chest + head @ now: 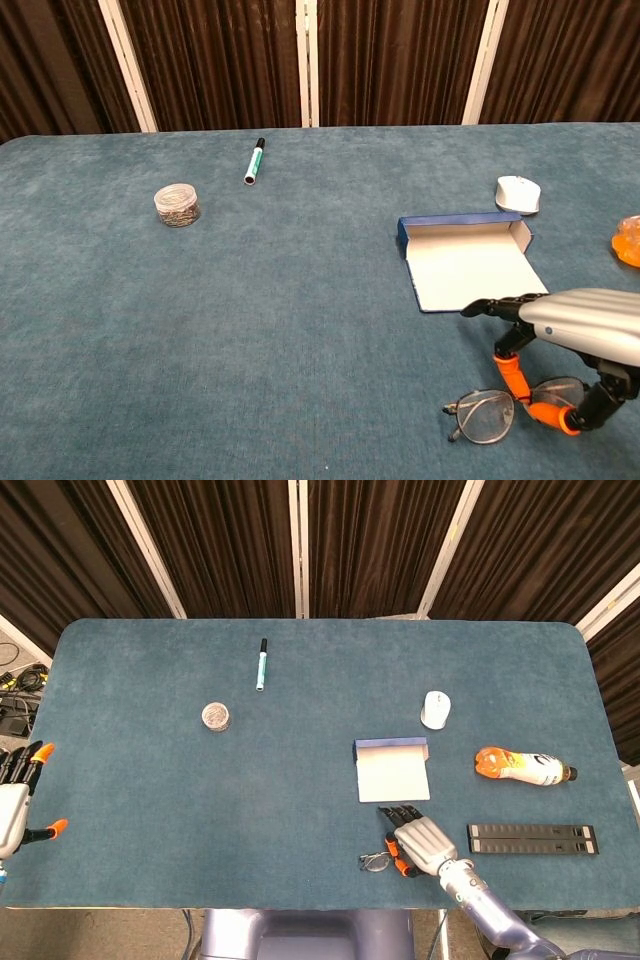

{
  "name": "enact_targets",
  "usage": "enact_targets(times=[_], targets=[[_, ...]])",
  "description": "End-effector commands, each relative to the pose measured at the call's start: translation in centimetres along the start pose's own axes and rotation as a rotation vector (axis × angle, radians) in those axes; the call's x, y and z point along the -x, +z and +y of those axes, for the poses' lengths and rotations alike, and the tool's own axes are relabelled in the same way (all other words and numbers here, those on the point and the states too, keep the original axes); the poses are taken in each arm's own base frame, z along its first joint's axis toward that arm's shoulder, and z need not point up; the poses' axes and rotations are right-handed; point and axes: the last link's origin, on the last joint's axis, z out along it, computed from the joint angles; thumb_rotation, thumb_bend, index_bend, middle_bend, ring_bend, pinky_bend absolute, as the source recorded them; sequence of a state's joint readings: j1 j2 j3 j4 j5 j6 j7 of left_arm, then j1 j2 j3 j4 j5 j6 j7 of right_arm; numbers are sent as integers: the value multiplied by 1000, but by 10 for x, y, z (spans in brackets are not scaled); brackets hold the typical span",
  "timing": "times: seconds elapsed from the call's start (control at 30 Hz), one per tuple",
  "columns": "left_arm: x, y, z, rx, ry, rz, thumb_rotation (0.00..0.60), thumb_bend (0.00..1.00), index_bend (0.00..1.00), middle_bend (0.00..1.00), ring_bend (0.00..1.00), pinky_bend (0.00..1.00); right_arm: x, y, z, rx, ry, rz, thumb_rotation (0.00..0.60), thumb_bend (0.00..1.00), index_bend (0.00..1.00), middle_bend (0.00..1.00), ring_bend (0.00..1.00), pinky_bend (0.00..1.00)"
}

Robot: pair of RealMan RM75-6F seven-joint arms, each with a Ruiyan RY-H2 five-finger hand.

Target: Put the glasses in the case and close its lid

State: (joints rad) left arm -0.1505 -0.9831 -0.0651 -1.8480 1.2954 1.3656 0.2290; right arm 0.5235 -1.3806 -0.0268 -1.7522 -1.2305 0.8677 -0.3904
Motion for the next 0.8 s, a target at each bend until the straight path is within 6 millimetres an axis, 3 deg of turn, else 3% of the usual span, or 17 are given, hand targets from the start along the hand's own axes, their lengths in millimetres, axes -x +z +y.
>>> enact_targets(times=[0.03,0.43,0.8], targets=[[0,0,0,0,0,0,600,0,0,0,0,0,-3,1,0,-4,5,8,600,371,606,14,0,0],[0,6,-2,-10,-3,-5,600,0,0,0,0,0,-33,15,7,8,40,66,600,405,621,20,0,0],[1,18,-8,-51,-18,-24,600,0,0,0,0,0,-86,65,37,103,63,152,600,411,621,19,0,0]])
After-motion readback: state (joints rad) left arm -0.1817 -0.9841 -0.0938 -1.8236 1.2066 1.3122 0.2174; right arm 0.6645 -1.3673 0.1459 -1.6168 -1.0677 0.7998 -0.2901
